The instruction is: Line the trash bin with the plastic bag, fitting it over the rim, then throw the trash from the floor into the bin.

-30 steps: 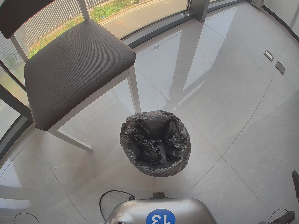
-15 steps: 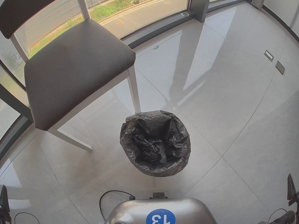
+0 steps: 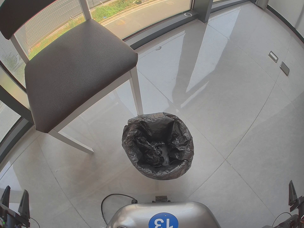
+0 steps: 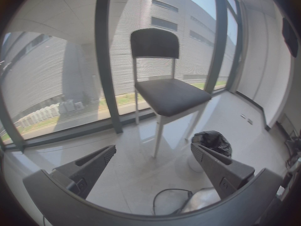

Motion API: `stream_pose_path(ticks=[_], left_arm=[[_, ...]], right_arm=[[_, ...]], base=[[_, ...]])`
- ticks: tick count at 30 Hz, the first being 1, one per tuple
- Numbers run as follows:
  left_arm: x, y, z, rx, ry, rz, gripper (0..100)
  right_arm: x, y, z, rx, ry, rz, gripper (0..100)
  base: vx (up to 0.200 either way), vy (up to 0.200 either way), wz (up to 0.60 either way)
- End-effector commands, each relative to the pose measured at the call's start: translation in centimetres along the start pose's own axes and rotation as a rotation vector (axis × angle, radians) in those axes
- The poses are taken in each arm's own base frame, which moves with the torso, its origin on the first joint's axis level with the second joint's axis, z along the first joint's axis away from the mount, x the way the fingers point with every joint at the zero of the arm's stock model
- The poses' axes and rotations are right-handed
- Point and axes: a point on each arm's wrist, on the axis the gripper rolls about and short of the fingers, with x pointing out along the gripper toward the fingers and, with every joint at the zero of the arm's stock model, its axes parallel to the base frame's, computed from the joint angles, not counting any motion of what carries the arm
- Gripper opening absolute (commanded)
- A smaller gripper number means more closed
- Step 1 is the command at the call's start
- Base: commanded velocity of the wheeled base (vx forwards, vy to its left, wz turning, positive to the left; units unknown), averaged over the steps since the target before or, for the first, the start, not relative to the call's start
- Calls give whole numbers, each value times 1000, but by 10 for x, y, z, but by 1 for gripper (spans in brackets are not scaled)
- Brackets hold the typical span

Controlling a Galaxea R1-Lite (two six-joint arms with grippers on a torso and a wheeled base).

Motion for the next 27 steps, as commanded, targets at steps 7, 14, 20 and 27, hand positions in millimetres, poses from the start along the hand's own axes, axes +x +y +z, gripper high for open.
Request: stream_pose_path(ticks=[7,14,20,27], left_arm=[[7,-4,-21,188,65,-248,100],[9,-3,-20,182,85,-277,100],[9,-2,-20,151,79,-238,100],[9,-2,-20,150,75,-209,100]], right_arm=[[1,1,-5,29,23,3,100],[1,1,-5,41,27,17,100],[1,5,-13,106,84,191,100],[1,5,-12,135,82,178,100]], base=[[0,0,0],[0,0,0],[0,0,0],[0,0,0]])
